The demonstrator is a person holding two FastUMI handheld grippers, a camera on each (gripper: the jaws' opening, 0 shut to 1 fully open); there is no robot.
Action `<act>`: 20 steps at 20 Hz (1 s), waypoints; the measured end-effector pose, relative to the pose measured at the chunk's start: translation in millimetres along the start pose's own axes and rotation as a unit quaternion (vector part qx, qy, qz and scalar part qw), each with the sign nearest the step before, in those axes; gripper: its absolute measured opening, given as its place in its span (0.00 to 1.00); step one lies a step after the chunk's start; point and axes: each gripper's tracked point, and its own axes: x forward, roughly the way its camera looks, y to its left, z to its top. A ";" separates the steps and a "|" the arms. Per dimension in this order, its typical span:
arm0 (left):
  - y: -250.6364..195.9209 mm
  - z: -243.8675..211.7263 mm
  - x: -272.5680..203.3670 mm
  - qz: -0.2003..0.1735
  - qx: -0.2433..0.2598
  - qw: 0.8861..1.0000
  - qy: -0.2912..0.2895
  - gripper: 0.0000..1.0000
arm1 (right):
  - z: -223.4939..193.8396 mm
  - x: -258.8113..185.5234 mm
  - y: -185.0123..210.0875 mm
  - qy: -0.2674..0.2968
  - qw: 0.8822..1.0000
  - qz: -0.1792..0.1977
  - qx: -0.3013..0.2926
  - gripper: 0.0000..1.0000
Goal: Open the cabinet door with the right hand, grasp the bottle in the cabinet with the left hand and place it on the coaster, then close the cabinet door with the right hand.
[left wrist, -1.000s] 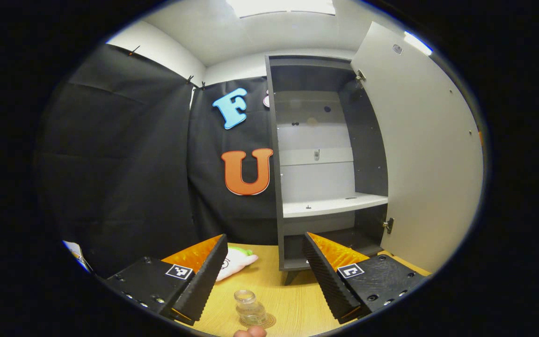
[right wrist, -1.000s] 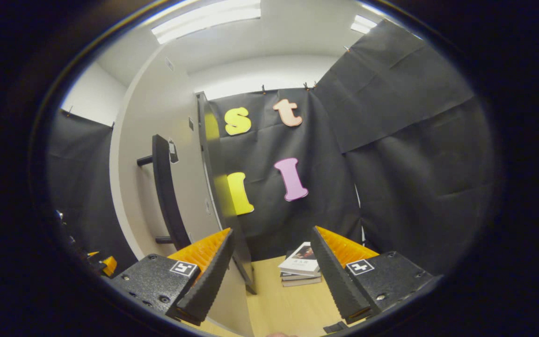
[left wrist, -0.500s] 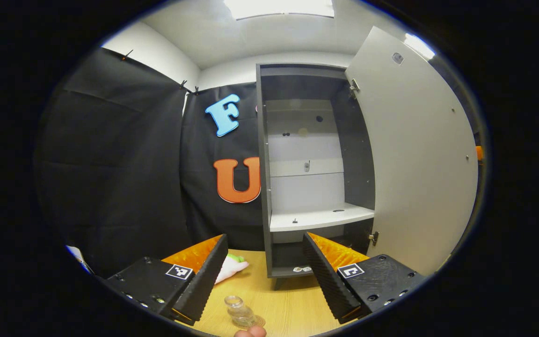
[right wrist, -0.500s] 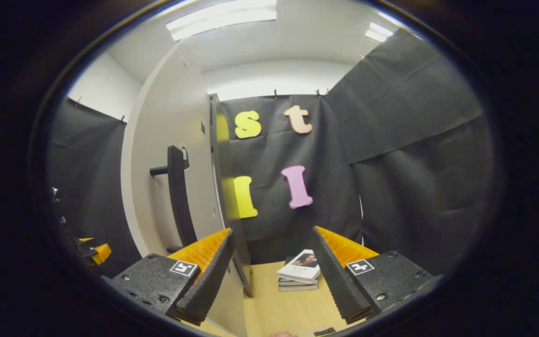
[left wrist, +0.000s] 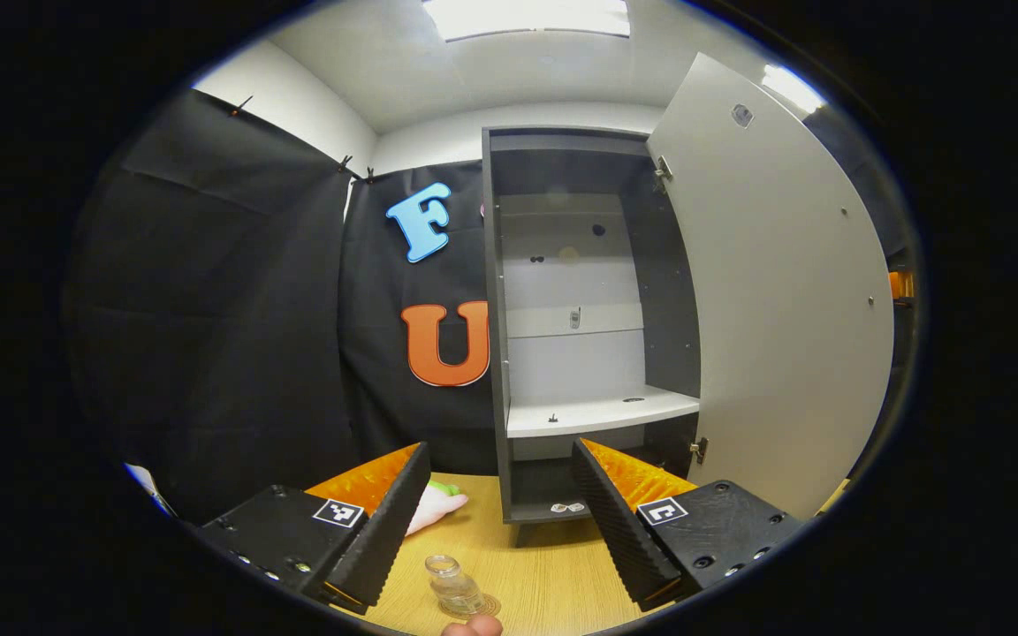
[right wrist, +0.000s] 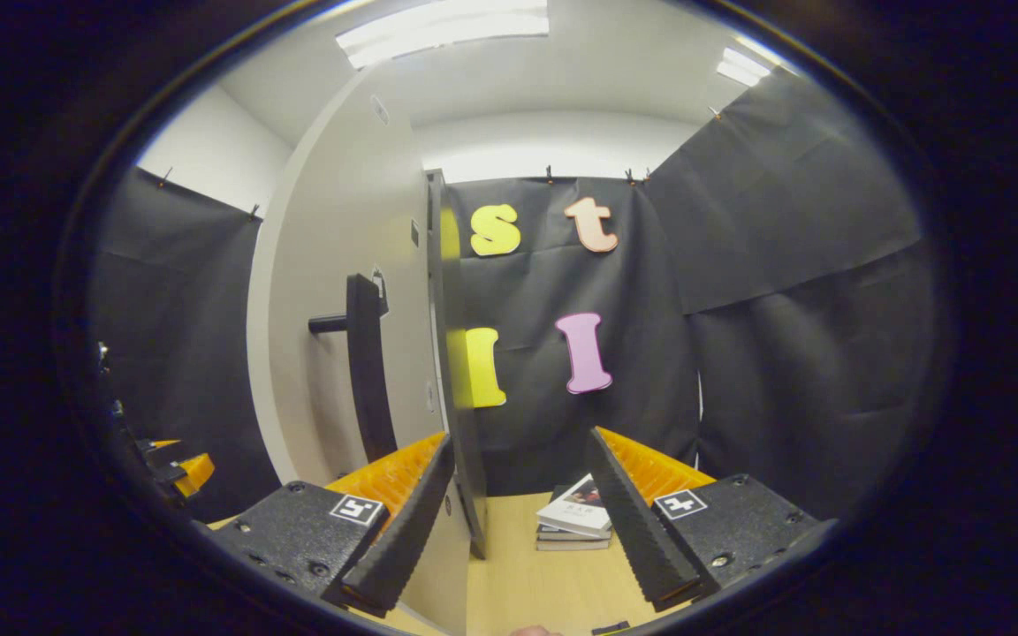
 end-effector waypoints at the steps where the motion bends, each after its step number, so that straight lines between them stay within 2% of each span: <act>1: 0.2 -2.0 0.4 0.000 0.000 1.000 0.000 0.96 | -0.3 1.2 0.6 0.000 1.000 0.000 -0.001 0.97; 8: 3.2 -2.8 0.9 -0.002 -0.005 1.000 -0.002 0.96 | -2.5 -1.7 28.5 0.006 0.999 0.034 0.004 0.96; 17: 15.7 -13.2 -4.0 0.000 -0.007 1.000 0.002 0.96 | -10.5 4.5 107.9 0.016 0.993 0.118 -0.005 0.96; 18: 16.4 -15.2 -4.3 0.000 -0.009 1.000 0.004 0.96 | -10.0 7.1 114.6 0.015 0.992 0.122 -0.005 0.89; 20: 20.2 -17.5 -4.5 0.001 -0.012 1.000 0.006 0.96 | -9.4 13.6 129.2 0.012 0.992 0.129 -0.006 0.89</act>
